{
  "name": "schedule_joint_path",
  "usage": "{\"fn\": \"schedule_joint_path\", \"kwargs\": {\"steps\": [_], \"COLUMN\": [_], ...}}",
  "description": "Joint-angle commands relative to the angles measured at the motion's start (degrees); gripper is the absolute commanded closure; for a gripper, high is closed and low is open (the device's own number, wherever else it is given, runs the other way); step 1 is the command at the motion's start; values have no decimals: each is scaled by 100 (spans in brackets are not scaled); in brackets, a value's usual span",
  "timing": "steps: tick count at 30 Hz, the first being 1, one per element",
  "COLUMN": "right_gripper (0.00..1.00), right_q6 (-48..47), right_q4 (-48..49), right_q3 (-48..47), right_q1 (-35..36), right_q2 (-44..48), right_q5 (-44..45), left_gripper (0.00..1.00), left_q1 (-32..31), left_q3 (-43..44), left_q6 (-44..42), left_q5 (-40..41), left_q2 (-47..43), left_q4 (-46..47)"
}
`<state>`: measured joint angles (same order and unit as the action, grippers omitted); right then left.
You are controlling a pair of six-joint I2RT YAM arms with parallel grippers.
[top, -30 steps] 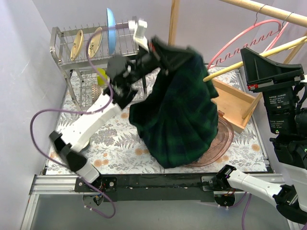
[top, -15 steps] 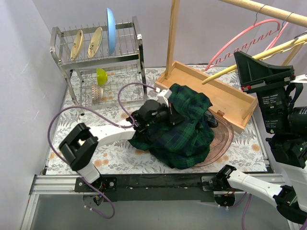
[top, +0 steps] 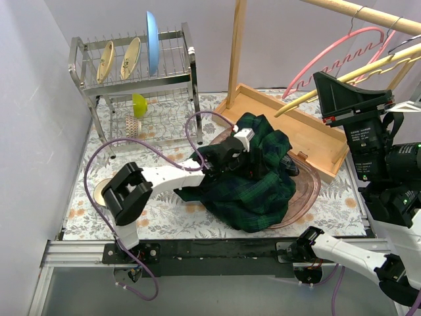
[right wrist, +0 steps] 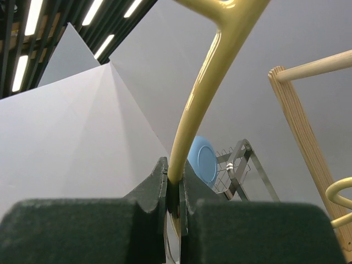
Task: Remove the skirt from the hanger
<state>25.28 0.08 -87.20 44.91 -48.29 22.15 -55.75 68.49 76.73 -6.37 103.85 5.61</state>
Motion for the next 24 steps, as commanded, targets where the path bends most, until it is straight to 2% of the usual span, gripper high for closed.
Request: {"fn": "schedule_joint_path", "kwargs": {"steps": [1,4,7,9,11,14,17,18,24], "right_gripper": [99,99,99,99,99,99,99,99,99], "right_q6": [-84,-50,-14,-5,-5,-40,-93,-102,-251], "right_q4": [397,432,458,502,502,528,581,633,704], "right_q3": [-69,-17,27,80,124,159,256,326,440], "right_q1": [9,9,9,9,9,1,9,9,9], "right_q2": [-13,-5,22,22,30,65,127,136,197], "right_q5": [-44,-36,-88,-115,-132,-150,-150,-150,-202], "left_gripper": [2,2,2,2,3,5,6,6,7], "left_q1": [-85,-77,2,370,895,1485,1680,1707,1769], "left_q3": [883,1218,1482,1728,1896,2018,2413,2824,4370], "left_q6": [-535,-895,-1291,-1415,-1398,-1389,-1643,-1748,-2162], "left_q5": [232,399,1162,1305,1034,174,-355,-452,-558], "left_q2": [-936,-1376,-1500,-1395,-1263,-1053,-483,-306,1230], "left_q4": [-1245,-1746,-2466,-3002,-3005,-2505,-2284,-2292,-2371]}}
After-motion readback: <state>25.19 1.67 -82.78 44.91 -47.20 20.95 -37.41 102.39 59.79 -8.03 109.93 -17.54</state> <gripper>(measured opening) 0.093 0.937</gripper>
